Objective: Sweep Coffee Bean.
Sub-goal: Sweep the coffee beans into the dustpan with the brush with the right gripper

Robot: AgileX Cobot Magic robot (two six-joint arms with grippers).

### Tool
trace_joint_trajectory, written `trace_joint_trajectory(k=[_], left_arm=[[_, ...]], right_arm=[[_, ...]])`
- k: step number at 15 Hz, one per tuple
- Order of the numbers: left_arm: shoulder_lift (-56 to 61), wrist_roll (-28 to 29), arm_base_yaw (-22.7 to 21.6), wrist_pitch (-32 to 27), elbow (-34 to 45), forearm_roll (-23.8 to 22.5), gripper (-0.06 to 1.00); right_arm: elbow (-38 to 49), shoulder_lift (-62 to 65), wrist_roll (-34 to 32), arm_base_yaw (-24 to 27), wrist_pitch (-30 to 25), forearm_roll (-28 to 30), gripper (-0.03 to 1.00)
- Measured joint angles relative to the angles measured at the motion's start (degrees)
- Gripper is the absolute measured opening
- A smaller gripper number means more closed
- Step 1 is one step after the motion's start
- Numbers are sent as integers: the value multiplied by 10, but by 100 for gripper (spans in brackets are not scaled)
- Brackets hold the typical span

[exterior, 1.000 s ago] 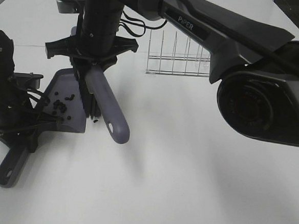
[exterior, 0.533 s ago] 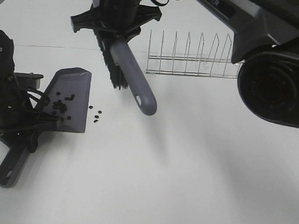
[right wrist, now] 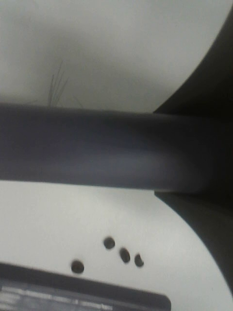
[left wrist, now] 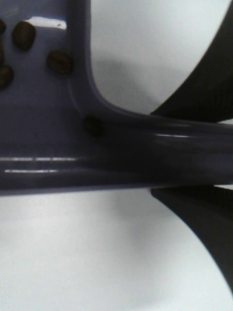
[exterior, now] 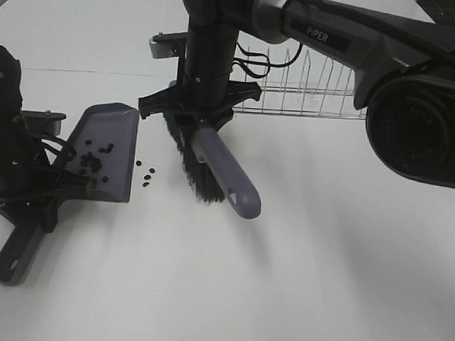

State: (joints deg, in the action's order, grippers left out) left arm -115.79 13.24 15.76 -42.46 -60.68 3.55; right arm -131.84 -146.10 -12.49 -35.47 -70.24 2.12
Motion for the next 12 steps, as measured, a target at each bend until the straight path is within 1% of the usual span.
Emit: trace_joint_trajectory(k=[3, 8, 12], left_arm=[[0, 0, 0, 0, 0, 0, 32], [0, -1, 0, 1, 0, 1, 32], [0, -1, 0, 1, 0, 1, 32]], right_arm=[[0, -8, 1, -9, 6, -49, 28], [0, -19, 1, -51, 20, -110, 28], [-13, -19, 1, -54, 26, -136, 28]])
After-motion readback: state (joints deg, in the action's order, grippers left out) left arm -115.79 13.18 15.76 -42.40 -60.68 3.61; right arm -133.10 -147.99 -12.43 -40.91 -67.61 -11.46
